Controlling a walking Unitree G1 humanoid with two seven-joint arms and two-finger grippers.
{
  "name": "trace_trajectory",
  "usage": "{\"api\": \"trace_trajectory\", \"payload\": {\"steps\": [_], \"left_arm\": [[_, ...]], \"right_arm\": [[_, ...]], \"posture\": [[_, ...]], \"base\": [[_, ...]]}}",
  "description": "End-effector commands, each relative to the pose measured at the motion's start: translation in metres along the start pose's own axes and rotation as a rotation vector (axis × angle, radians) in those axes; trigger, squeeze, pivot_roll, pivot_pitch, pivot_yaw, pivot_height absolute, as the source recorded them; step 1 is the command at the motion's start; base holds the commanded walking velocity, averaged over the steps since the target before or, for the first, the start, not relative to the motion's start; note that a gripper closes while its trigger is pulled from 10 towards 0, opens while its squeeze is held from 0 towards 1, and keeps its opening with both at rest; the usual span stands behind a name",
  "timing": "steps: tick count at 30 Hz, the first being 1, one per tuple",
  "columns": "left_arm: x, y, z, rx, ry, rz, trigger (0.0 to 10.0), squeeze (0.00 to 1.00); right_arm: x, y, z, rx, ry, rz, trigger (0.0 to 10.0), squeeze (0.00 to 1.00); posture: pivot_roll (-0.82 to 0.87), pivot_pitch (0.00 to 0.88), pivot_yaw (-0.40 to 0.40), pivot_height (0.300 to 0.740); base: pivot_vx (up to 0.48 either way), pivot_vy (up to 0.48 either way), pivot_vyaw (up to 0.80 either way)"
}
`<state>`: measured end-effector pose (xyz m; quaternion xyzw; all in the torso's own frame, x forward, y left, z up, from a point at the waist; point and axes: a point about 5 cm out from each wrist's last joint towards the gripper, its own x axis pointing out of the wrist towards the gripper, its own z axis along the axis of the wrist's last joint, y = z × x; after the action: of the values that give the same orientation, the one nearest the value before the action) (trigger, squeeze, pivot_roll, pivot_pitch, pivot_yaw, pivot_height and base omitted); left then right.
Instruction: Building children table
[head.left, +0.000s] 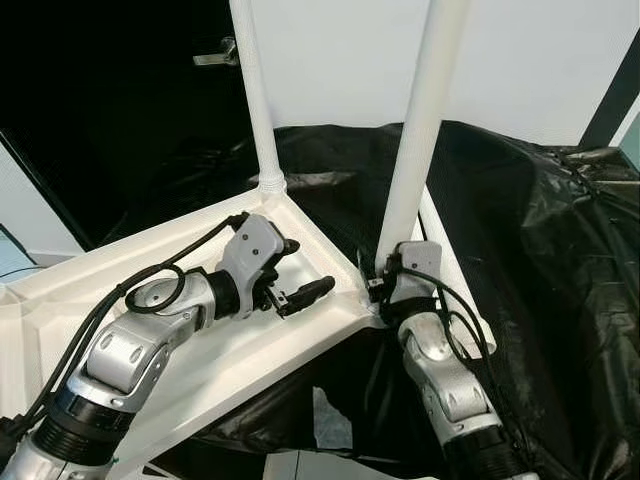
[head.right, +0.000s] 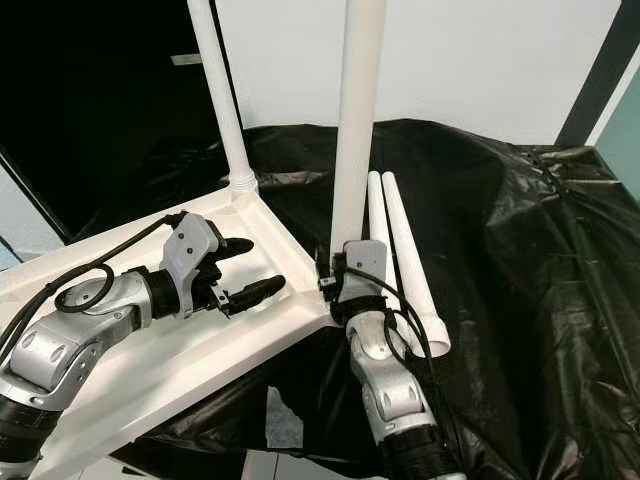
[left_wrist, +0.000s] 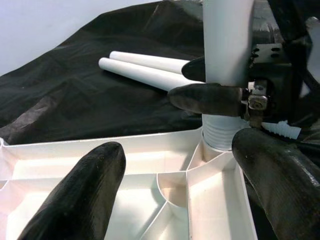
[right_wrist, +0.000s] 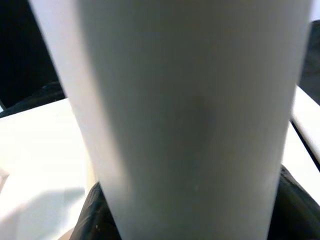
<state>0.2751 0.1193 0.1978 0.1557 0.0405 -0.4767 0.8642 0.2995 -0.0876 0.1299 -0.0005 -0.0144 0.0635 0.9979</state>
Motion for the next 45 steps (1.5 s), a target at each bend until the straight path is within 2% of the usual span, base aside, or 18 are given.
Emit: {"api": "trace_trajectory", "payload": {"steps": [1,2,3,4,5,11,13,19,20,21,23,25,30,34,40,45], "left_arm": [[-0.001,0.0,0.002,0.009,0.0,-0.062,10.0,0.0],[-0.001,0.0,0.002,0.009,0.0,-0.062,10.0,0.0],[-0.001,0.0,0.001,0.007,-0.001,-0.061,10.0,0.0],[-0.001,0.0,0.001,0.007,-0.001,-0.061,10.0,0.0],[-0.001,-0.001,0.001,0.006,-0.001,-0.06,10.0,0.0],[-0.002,-0.001,0.001,0.005,-0.003,-0.059,10.0,0.0],[-0.002,-0.001,0.001,0.004,-0.003,-0.059,10.0,0.0],[-0.002,-0.001,0.001,0.005,-0.003,-0.062,10.0,0.0],[-0.002,-0.001,0.001,0.006,-0.003,-0.062,10.0,0.0],[-0.002,-0.001,0.001,0.006,-0.003,-0.062,10.0,0.0],[-0.001,-0.001,0.001,0.006,-0.004,-0.063,10.0,0.0],[-0.001,-0.001,0.001,0.005,-0.006,-0.064,10.0,0.0],[0.001,-0.001,0.002,0.003,-0.01,-0.067,10.0,0.0],[0.003,-0.001,0.002,0.004,-0.014,-0.069,10.0,0.0],[0.001,0.0,0.002,0.005,-0.013,-0.066,10.0,0.0],[-0.001,0.001,0.001,0.005,-0.011,-0.064,10.0,0.0]], "right_arm": [[-0.007,-0.01,-0.032,-0.051,0.178,-0.064,10.0,0.0],[-0.007,-0.01,-0.032,-0.051,0.178,-0.064,10.0,0.0],[-0.006,-0.005,-0.03,-0.151,0.164,-0.03,10.0,0.0],[-0.006,-0.005,-0.03,-0.151,0.164,-0.03,10.0,0.0],[-0.007,-0.003,-0.032,-0.206,0.173,-0.01,10.0,0.0],[-0.009,0.0,-0.036,-0.281,0.193,0.032,10.0,0.0],[-0.01,0.001,-0.035,-0.358,0.17,0.049,10.0,0.0],[-0.012,-0.001,-0.035,-0.281,0.184,0.029,10.0,0.0],[-0.012,-0.001,-0.027,-0.217,0.145,0.022,10.0,0.0],[-0.012,-0.001,-0.027,-0.217,0.145,0.022,10.0,0.0],[-0.012,-0.002,-0.016,-0.127,0.084,0.017,10.0,0.0],[-0.012,-0.005,-0.007,-0.085,0.032,0.009,10.0,0.0],[-0.011,-0.01,-0.005,-0.116,0.028,0.007,10.0,0.0],[-0.013,-0.016,-0.014,-0.151,0.061,0.012,10.0,0.0],[-0.017,-0.022,-0.021,-0.141,0.06,0.044,10.0,0.0],[-0.019,-0.028,-0.027,-0.092,0.07,0.117,10.0,0.0]], "posture": [[0.11,0.0,0.031,0.74],[0.11,0.0,0.031,0.74],[0.11,0.0,0.028,0.74],[0.11,0.0,0.028,0.74],[0.11,0.0,0.026,0.74],[0.11,0.0,0.023,0.74],[0.11,0.0,0.023,0.74],[0.11,0.0,0.025,0.74],[0.11,0.0,0.026,0.74],[0.11,0.0,0.026,0.74],[0.11,0.0,0.026,0.74],[0.1,0.0,0.026,0.74],[0.09,0.0,0.025,0.74],[0.09,0.0,0.026,0.74],[0.09,0.0,0.029,0.74],[0.09,0.0,0.032,0.74]], "base": [[0.0,0.0,0.0],[0.0,0.0,0.0],[0.0,0.0,0.0],[0.0,0.0,0.0],[0.0,0.0,0.0],[0.0,0.0,0.0],[0.0,0.0,0.0],[0.0,0.0,0.0],[0.0,0.0,0.0],[0.0,0.0,0.0],[0.0,0.0,0.0],[0.0,0.0,0.0],[0.0,0.0,0.0],[0.0,0.0,0.0],[0.0,0.0,0.0],[0.0,0.0,0.0]]}}
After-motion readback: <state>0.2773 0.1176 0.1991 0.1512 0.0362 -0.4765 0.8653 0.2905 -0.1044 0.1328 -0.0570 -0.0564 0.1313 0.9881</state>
